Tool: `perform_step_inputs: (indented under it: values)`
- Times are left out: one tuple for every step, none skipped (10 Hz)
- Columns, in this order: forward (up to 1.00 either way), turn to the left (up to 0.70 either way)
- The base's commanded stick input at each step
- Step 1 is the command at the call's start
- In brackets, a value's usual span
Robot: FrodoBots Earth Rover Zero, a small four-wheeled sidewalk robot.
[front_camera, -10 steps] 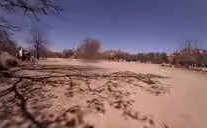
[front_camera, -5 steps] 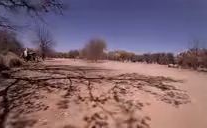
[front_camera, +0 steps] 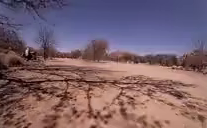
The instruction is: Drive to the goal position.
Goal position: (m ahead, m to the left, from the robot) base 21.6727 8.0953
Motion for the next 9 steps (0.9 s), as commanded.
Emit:
perform_step_inputs:
  values:
    - [1.0, 0.0]
    - [1.0, 0.0]
    - [1.0, 0.0]
    - [1.0, 0.0]
    - [1.0, 0.0]
    - [1.0, 0.0]
    - [1.0, 0.06]
    - [1.0, 0.17]
    - [1.0, 0.25]
